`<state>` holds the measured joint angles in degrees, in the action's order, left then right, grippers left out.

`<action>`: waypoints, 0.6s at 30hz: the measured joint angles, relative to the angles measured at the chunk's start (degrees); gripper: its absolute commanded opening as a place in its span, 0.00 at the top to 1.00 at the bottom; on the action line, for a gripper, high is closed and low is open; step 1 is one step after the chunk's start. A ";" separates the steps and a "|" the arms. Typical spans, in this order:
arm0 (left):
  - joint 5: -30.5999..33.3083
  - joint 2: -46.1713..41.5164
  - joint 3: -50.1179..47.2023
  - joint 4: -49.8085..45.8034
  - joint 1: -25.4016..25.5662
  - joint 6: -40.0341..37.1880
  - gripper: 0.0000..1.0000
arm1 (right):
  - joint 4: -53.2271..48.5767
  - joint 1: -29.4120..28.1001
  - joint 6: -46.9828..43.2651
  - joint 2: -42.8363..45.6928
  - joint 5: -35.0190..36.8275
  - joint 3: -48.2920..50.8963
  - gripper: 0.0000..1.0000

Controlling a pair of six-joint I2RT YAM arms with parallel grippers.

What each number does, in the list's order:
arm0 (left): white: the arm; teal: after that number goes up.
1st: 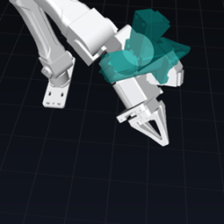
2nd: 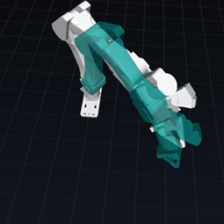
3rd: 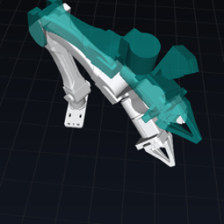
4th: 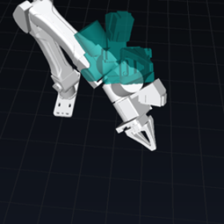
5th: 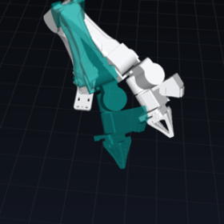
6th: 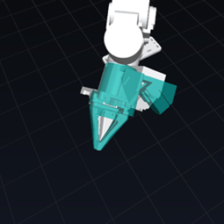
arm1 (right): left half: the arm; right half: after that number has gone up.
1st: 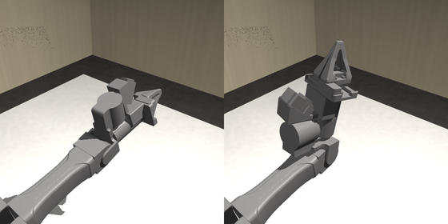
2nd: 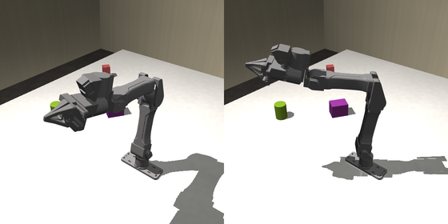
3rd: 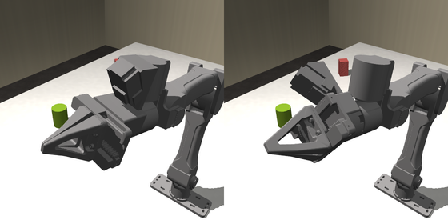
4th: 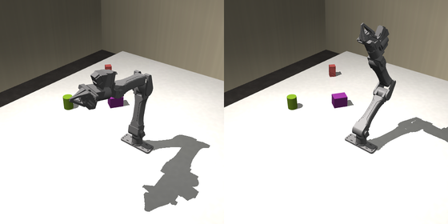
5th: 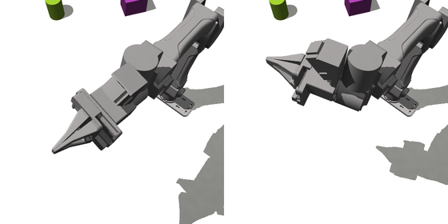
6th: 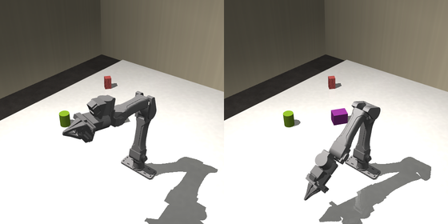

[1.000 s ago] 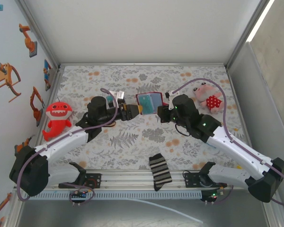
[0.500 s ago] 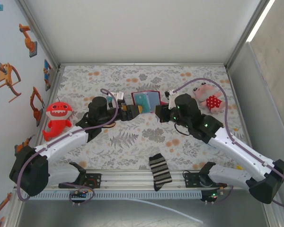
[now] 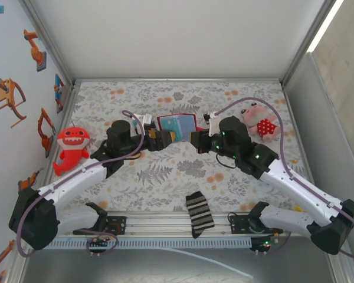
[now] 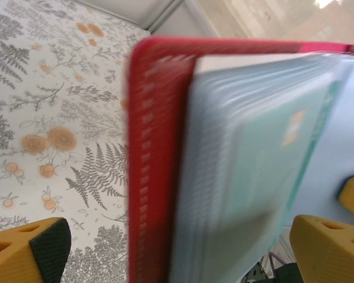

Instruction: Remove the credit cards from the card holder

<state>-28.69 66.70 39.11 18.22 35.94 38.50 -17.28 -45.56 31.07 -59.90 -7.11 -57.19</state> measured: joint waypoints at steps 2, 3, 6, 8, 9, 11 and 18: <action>-0.68 0.13 0.11 0.70 0.00 -0.04 0.27 | 0.07 0.07 0.17 -0.31 -0.83 0.00 1.00; -0.87 0.17 0.13 0.92 0.00 0.17 0.33 | 0.09 0.11 0.24 -0.35 -1.07 0.02 1.00; -1.25 0.28 0.15 1.64 0.00 0.22 0.49 | 0.59 0.26 0.44 -0.35 -2.16 0.15 1.00; -1.38 0.35 0.17 1.86 0.00 0.15 0.57 | 1.68 0.76 0.63 -0.26 -3.21 0.55 1.00; -1.36 0.37 0.20 1.95 -0.04 0.22 0.61 | 2.23 1.05 0.68 -0.15 -3.82 0.90 1.00; -1.46 0.37 0.20 2.10 -0.04 0.26 0.69 | 3.63 1.79 1.05 0.28 -5.29 1.95 1.00; -4.15 0.26 0.26 3.93 0.09 0.28 0.90 | 8.76 3.28 3.06 1.14 -10.16 5.07 0.86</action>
<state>-32.84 66.96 39.38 22.15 36.03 38.79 -8.51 -42.28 34.13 -58.76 -17.28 -52.12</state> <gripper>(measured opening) 0.145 0.122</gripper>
